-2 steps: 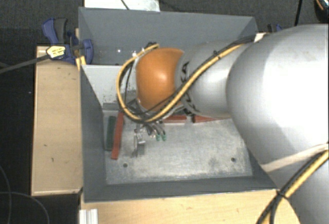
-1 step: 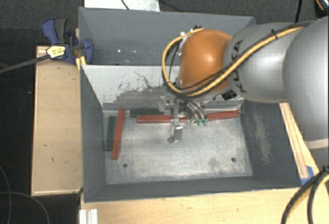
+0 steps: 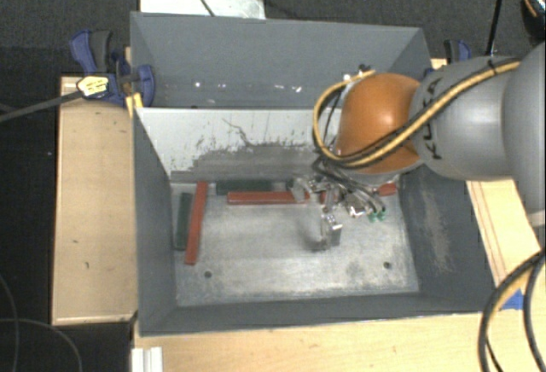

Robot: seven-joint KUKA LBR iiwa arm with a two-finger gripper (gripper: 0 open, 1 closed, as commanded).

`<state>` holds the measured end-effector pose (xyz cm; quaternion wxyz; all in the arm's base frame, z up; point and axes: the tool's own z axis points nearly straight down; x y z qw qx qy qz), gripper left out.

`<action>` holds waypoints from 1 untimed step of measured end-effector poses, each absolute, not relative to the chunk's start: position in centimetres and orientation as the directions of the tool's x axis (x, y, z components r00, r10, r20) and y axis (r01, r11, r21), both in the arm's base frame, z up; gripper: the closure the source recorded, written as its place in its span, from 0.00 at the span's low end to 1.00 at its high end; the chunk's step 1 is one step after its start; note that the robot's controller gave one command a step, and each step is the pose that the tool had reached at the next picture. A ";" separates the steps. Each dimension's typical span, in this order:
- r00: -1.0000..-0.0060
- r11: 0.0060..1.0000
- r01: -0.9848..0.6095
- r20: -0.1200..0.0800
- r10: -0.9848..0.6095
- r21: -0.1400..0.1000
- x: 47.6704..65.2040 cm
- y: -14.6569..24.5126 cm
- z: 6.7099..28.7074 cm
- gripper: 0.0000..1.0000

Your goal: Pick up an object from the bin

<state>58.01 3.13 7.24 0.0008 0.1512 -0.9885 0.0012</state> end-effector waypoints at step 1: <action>-0.996 0.996 -0.085 -0.002 -0.085 -0.002 57.6 -8.1 7.1 0.00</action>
Offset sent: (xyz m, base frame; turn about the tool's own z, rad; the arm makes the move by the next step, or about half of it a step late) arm -0.0043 -0.1092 -0.0024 0.2067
